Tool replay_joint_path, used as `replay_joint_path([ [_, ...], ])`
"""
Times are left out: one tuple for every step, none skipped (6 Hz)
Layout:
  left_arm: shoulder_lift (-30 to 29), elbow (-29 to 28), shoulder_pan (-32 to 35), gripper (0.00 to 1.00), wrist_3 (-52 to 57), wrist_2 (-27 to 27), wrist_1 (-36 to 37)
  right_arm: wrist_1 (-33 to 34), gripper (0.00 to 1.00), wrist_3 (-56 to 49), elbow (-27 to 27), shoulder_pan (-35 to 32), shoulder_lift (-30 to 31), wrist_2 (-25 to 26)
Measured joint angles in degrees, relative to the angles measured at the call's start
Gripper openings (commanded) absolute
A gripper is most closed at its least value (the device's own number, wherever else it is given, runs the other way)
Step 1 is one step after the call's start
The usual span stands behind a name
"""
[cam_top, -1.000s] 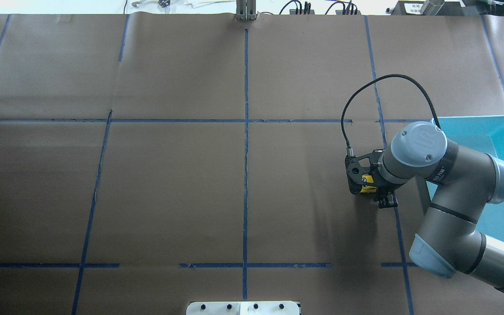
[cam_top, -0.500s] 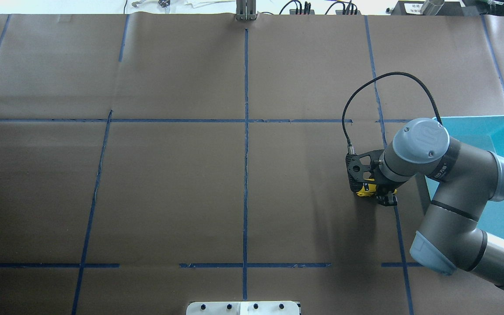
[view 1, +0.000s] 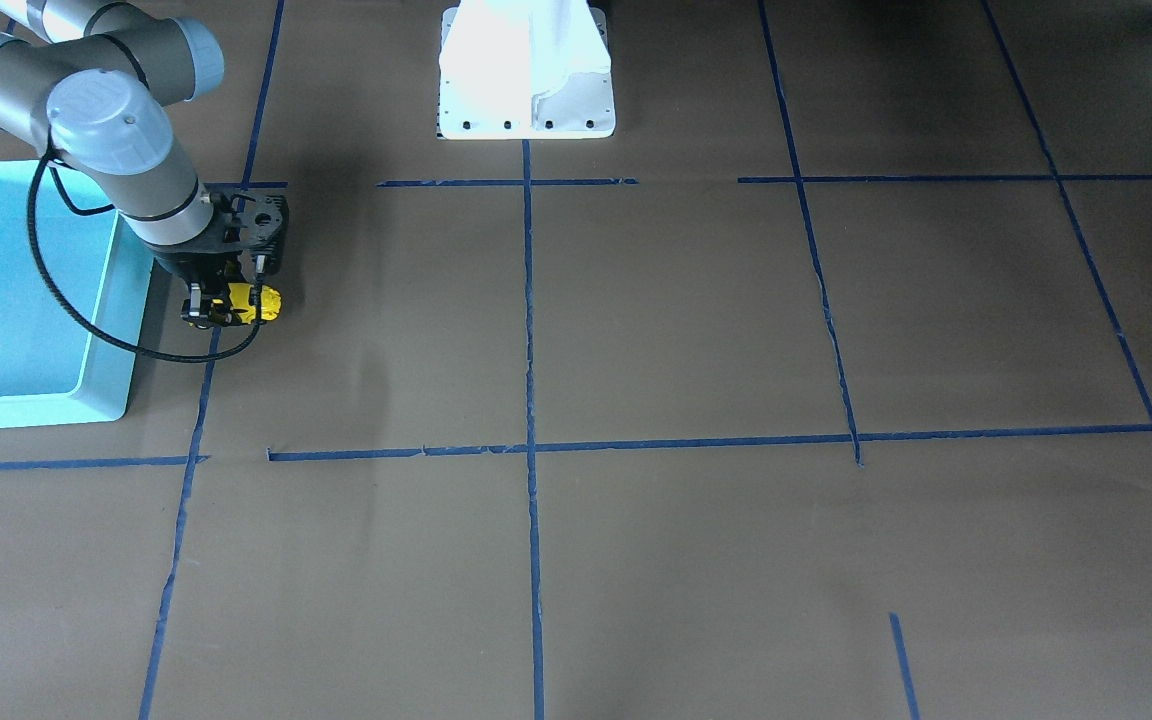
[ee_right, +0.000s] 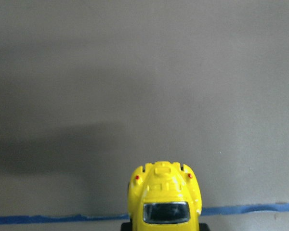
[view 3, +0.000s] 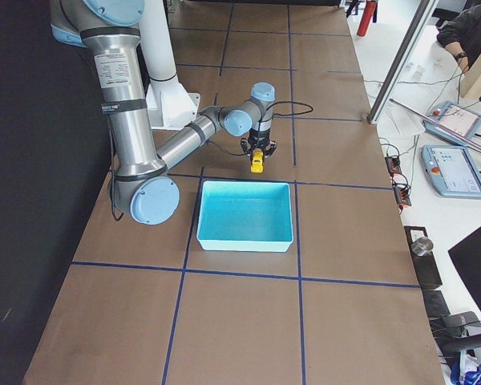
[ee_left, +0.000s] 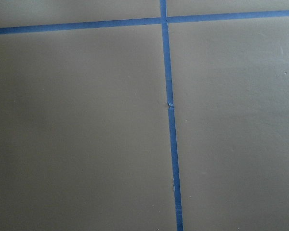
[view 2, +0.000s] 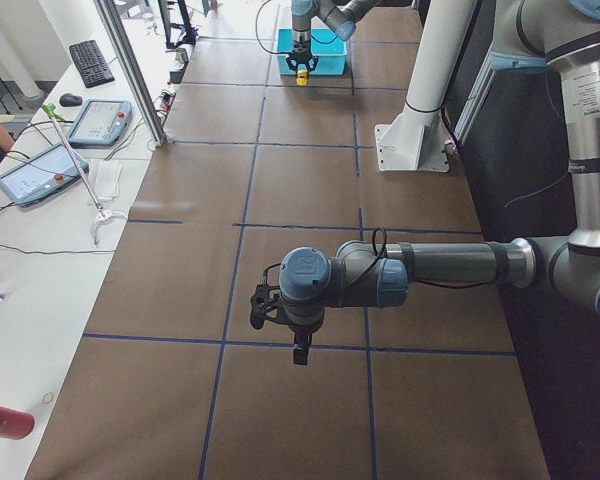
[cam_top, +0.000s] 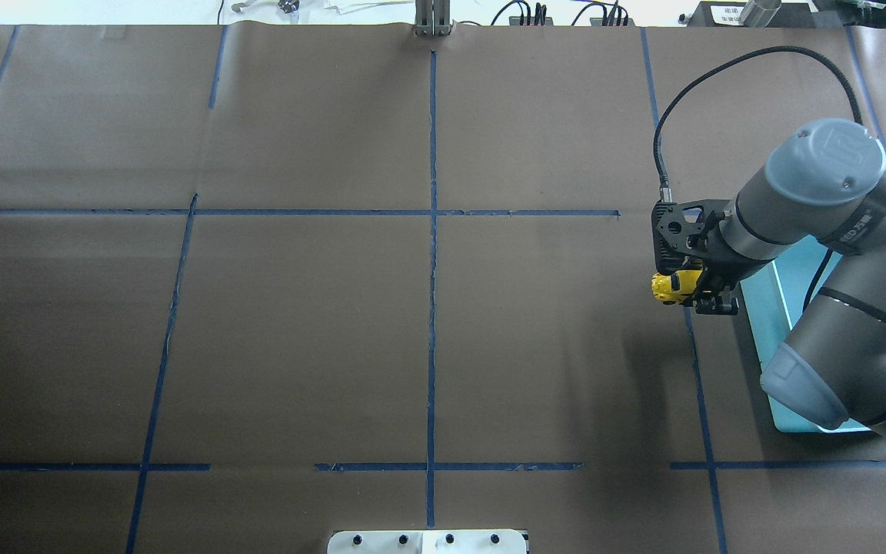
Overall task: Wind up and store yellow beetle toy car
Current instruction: 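Lift the car with the right gripper and carry it over the bin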
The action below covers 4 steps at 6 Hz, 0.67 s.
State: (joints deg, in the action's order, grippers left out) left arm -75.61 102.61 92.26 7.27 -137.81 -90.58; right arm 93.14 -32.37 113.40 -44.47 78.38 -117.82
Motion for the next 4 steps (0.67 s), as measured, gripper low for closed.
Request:
replay_joint_path([
  [-0.1,0.1,0.0,1.00,0.2,0.0,-0.7,4.6,0.09,-3.9,4.0,-2.2,1.1,-0.1],
  [-0.1,0.0,-0.1,1.00,0.2,0.1,-2.0,6.1,0.09,-8.6,7.0,-4.1,4.3,-0.1],
  [0.0,-0.5,0.0,1.00,-0.1,0.1,-3.1,6.3,0.09,-13.7,8.6,-6.0,8.3,-0.1],
  [0.1,-1.1,0.0,1.00,-0.2,0.1,-3.6,5.2,0.09,-18.1,9.0,-8.1,12.2,-0.2],
])
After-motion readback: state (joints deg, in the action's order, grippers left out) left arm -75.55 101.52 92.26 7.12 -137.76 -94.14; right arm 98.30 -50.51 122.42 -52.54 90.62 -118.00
